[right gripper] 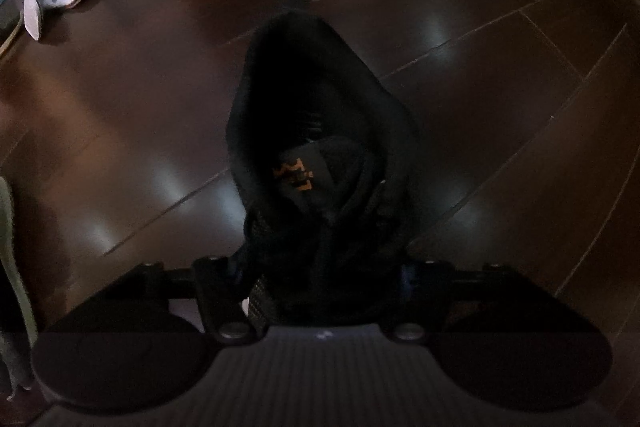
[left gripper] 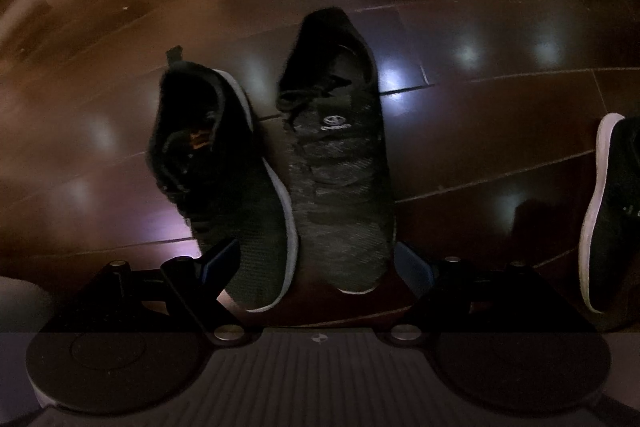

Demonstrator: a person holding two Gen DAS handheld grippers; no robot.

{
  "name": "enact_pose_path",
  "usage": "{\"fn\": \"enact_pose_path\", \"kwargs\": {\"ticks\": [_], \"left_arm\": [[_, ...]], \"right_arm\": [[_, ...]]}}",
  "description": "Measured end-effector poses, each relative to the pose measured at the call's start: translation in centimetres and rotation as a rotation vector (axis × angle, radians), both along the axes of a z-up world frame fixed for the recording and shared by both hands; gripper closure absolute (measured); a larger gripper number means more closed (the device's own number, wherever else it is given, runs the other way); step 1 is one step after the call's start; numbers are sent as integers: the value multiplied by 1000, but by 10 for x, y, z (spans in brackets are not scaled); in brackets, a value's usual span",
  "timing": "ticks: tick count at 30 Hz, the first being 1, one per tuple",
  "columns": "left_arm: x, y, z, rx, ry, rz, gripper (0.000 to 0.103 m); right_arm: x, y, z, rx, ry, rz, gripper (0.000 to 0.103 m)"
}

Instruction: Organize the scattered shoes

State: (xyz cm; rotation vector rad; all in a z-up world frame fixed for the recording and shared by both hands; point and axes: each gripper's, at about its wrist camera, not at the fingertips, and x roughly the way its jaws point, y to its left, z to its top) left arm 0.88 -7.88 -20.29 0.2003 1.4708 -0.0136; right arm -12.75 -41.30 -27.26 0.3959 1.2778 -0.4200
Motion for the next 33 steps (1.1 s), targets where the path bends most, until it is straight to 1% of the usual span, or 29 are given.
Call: {"fn": "enact_pose_path", "kwargs": {"ticks": [4, 6, 10, 13, 14, 18, 20, 22, 24, 25, 26, 29, 31, 33], "left_arm": [[2, 16, 6, 0, -15, 39, 15], [3, 25, 10, 0, -24, 60, 15], [2, 53, 17, 5, -42, 120, 15], [2, 77, 19, 13, -46, 177, 15], [2, 84, 20, 15, -47, 196, 15], [4, 107, 28, 8, -63, 262, 15], [6, 118, 33, 0, -76, 291, 15], [8, 129, 41, -13, -90, 316, 15], [11, 140, 50, -34, -103, 338, 15], [12, 149, 60, -50, -116, 351, 15], [12, 156, 67, -62, -126, 362, 15], [12, 171, 86, -73, -151, 383, 15], [10, 185, 102, -86, -176, 402, 15], [10, 194, 110, -85, -187, 399, 15]], "right_arm": [[6, 11, 11, 12, -15, 23, 41], [10, 10, 14, 25, -24, 26, 42], [15, 15, 21, 84, -48, 19, 44], [23, 22, 33, 136, -75, 14, 45], [26, 26, 38, 155, -86, 19, 45], [48, 43, 40, 197, -119, 61, 46], [63, 58, 56, 212, -149, 117, 47], [68, 71, 71, 222, -168, 156, 47], [83, 91, 94, 236, -194, 225, 47], [86, 97, 100, 239, -200, 243, 47], [92, 108, 113, 248, -213, 280, 47], [110, 137, 137, 274, -227, 348, 48], [127, 167, 152, 287, -231, 398, 48], [136, 195, 168, 297, -235, 448, 48]]}}
